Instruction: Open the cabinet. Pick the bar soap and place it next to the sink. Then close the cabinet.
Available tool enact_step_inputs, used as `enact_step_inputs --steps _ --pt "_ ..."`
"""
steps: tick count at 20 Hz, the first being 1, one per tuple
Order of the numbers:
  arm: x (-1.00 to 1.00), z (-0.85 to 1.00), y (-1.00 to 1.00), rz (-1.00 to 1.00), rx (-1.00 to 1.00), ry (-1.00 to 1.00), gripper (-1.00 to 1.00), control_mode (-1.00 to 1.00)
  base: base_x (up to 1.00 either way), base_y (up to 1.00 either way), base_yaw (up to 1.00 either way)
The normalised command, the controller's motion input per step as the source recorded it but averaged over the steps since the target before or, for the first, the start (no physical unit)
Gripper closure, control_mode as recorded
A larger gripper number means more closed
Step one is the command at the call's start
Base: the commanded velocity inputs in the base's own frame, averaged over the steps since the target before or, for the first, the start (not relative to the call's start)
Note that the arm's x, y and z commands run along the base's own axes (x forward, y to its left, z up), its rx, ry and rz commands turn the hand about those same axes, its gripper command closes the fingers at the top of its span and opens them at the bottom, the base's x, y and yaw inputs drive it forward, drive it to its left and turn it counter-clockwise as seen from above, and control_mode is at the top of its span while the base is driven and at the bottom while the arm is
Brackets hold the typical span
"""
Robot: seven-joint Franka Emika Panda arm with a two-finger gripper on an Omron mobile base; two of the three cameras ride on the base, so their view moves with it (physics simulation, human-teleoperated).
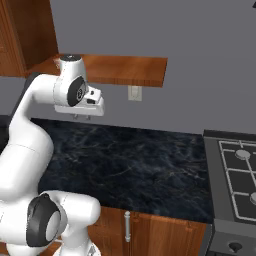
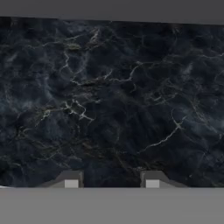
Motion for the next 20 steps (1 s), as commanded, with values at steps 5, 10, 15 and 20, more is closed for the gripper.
enact_step_inputs --steps 5,10,15,20 --pt "-0.3 0.21 0.05 0.0 -0.04 -0.19 -1.0 -1.0 0.0 0.0 0.0" --pt "-0.28 0.69 0.28 0.06 -0.02 -0.44 -1.0 -1.0 0.0 0.0 0.0" --pt "0.11 0.73 0.54 0.1 0.05 -0.16 -1.0 -1.0 0.0 0.0 0.0" --pt "0.19 0.75 0.54 0.14 0.04 -0.06 -1.0 -1.0 0.0 0.0 0.0"
